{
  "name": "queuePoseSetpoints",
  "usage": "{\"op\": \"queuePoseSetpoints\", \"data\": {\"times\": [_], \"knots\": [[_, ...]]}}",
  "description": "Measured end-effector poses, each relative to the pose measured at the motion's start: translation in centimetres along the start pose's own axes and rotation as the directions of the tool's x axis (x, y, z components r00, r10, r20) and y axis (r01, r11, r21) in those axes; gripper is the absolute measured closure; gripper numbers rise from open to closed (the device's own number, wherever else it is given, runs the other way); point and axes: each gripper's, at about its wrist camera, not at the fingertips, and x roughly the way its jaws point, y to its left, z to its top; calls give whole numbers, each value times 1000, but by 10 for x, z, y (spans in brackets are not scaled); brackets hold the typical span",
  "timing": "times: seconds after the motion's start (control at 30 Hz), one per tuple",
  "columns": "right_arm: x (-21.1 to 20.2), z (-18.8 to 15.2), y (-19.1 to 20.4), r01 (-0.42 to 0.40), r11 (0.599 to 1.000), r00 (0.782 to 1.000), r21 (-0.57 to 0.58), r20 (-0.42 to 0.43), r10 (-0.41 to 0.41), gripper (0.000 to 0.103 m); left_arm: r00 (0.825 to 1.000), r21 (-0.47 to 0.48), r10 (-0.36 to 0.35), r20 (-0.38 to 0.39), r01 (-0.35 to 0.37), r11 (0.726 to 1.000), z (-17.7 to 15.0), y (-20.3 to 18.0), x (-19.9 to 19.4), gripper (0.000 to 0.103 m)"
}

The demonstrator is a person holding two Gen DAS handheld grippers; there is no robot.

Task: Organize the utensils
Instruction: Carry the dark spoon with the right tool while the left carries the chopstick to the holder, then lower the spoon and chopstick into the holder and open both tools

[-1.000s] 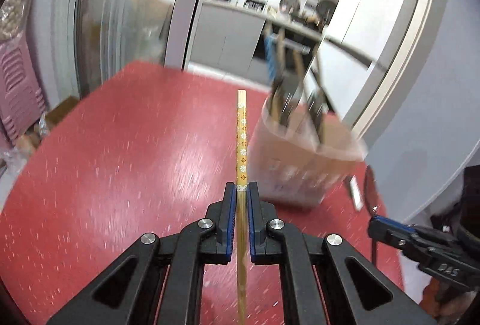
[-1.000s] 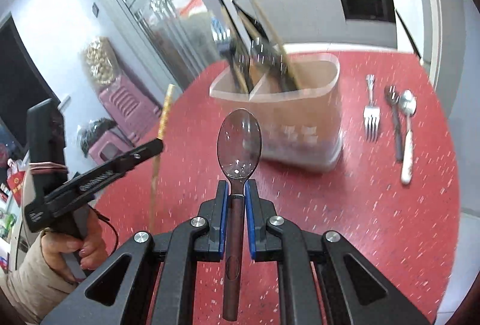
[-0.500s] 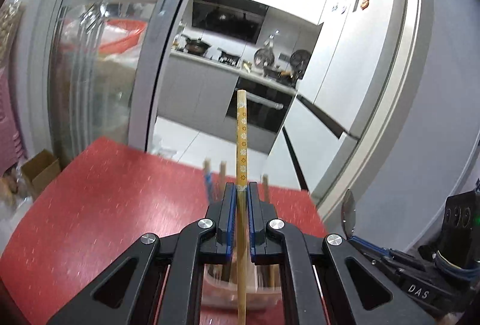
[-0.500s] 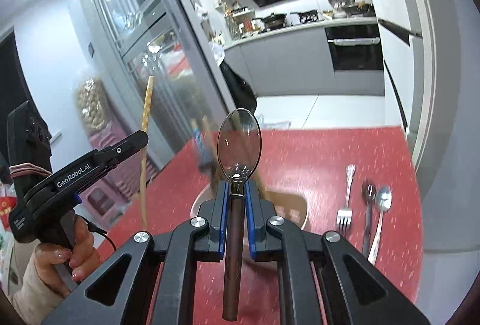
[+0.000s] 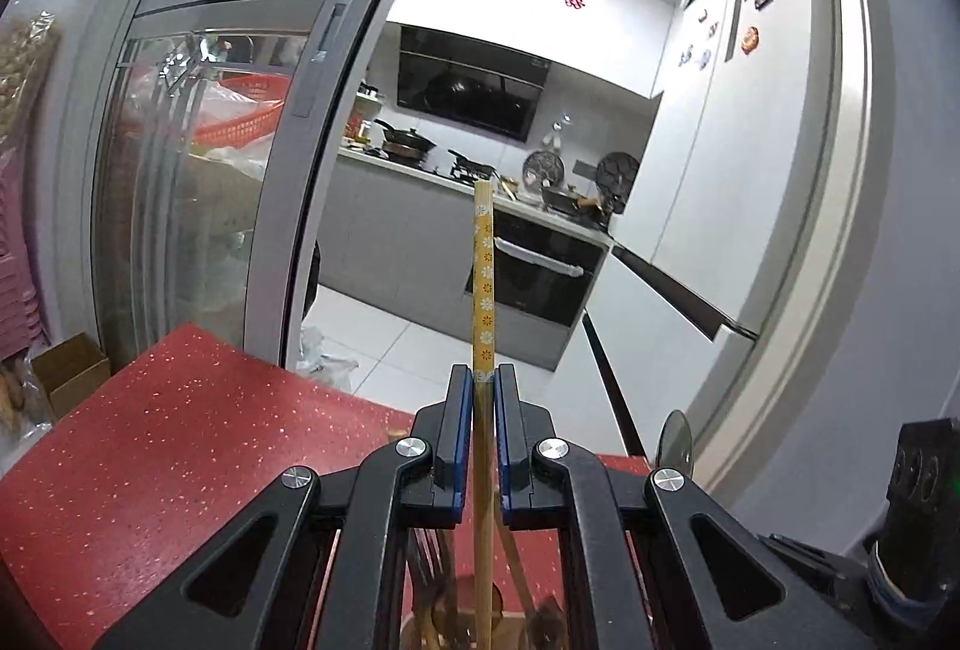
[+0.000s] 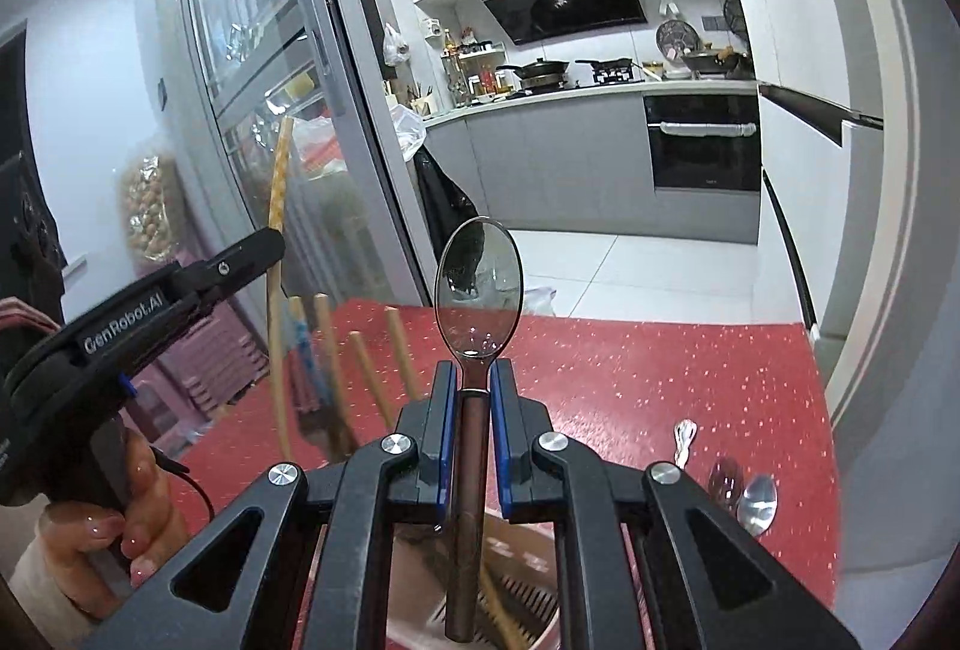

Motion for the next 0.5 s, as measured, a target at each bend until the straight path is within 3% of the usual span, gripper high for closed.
{"op": "queuePoseSetpoints", "data": {"times": [0.27,0.5], "knots": [[9,-22,5,34,997,999,-72,34,-31,91,999,32,28,32,-29,999,-27,-2,-2,71],[5,-43,12,41,992,999,-120,8,-41,91,998,112,68,-9,-66,991,-49,-5,-14,71]]}}
